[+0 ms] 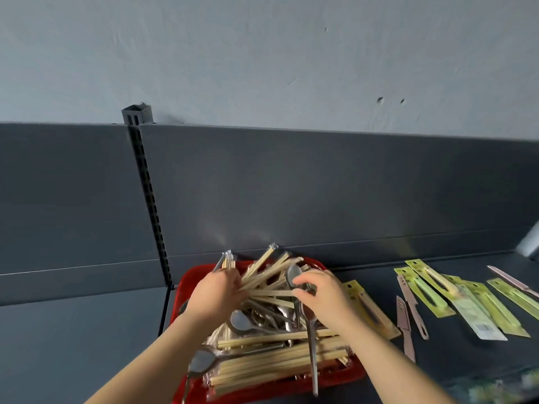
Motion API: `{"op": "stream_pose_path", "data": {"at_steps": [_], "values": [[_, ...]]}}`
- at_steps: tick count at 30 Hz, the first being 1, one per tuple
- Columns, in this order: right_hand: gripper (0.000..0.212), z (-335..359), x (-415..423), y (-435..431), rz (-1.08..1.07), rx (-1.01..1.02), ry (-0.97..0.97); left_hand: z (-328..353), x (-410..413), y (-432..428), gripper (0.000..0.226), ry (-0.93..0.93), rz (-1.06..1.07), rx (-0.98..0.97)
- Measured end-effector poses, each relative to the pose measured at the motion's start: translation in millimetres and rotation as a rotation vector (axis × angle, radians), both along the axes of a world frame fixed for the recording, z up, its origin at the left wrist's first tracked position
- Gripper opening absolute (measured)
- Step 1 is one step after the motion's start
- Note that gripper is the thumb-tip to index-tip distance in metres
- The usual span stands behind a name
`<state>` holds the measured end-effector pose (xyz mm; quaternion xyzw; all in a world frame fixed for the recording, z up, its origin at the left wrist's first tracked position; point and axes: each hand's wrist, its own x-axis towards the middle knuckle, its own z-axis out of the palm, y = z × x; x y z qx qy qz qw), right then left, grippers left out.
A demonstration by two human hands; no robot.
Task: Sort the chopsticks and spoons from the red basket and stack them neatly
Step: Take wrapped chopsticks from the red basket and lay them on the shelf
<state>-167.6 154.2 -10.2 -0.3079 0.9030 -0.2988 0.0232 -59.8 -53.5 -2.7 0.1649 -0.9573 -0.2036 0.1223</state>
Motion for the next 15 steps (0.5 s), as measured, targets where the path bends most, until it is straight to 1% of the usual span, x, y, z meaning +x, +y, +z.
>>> {"op": "stream_pose_path", "data": {"at_steps": [3, 6, 9, 11, 15], "values": [[0.029, 1, -9, -14, 0.072, 0.080, -0.059, -2, -2, -12, 0.024, -0.022, 0.025, 0.099], [0.027, 3, -17, -28, 0.144, 0.140, -0.009, -1, 1, -21, 0.018, 0.017, 0.037, 0.132], [0.024, 3, -25, -36, 0.132, 0.089, 0.045, -4, 3, -32, 0.011, 0.019, 0.054, 0.140], [0.020, 1, -31, -39, 0.121, 0.040, 0.008, -9, 3, -36, 0.015, -0.050, 0.063, 0.116], [0.016, -4, -41, -39, 0.162, 0.044, -0.050, -13, -8, -31, 0.025, -0.124, 0.048, 0.065]]}}
